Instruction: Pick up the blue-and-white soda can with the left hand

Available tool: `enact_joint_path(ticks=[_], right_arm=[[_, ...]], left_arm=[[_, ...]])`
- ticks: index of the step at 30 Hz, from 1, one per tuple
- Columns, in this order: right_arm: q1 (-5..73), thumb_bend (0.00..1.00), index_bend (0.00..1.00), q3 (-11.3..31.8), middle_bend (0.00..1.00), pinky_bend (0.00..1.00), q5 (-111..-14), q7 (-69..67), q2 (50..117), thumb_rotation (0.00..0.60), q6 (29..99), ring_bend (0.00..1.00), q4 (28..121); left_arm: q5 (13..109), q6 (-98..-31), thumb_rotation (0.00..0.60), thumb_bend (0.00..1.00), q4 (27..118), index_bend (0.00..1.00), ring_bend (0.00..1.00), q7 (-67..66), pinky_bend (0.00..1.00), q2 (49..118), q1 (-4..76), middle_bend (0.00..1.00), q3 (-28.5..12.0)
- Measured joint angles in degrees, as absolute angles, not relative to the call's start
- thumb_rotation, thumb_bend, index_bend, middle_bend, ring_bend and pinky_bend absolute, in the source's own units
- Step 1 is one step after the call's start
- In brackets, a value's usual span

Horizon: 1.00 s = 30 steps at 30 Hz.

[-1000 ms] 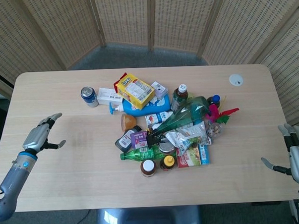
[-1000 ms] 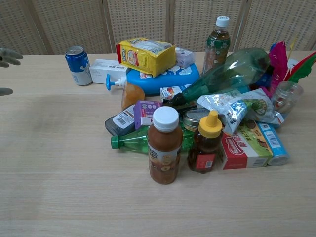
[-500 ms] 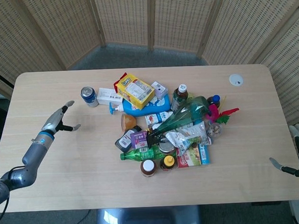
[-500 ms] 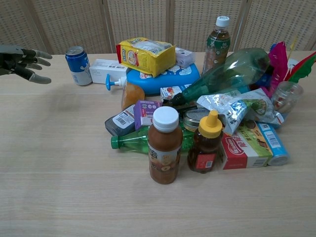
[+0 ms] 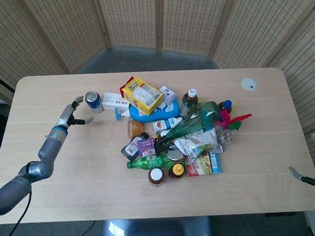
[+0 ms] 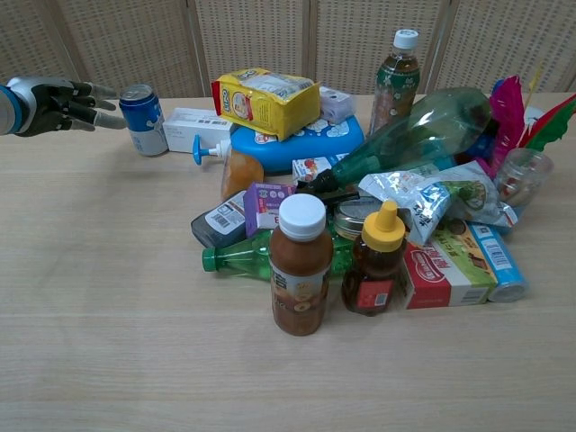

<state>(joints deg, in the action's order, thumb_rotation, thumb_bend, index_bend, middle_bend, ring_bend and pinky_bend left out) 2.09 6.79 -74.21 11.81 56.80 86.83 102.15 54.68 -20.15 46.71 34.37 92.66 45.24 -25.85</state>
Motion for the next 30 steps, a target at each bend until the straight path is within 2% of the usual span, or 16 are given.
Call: enact_joint_path(ticks=[14, 23, 30], right_arm=[[1.23, 0.18, 0.0, 7.07, 0.0, 0.0, -72.53, 14.31, 55.72, 0.388, 87.64, 0.0, 104.67], [1.04, 0.18, 0.0, 7.11, 0.0, 0.0, -72.1, 14.54, 55.91, 0.389, 87.67, 0.0, 104.81], [0.84, 0.18, 0.0, 7.15, 0.0, 0.0, -72.3, 14.09, 55.8, 0.392, 87.89, 0.0, 104.72]], left_arm=[[63.7, -16.68, 0.6, 0.32, 37.46, 0.0, 0.0, 47.26, 0.0, 98.18, 47.76, 0.0, -30.18], [68.88, -15.41, 0.6, 0.32, 34.85, 0.0, 0.0, 54.32, 0.0, 99.64, 49.35, 0.0, -30.12], [72.68, -14.65, 0.6, 0.32, 38.45, 0.0, 0.0, 58.96, 0.0, 98.08, 48.56, 0.0, -28.73]])
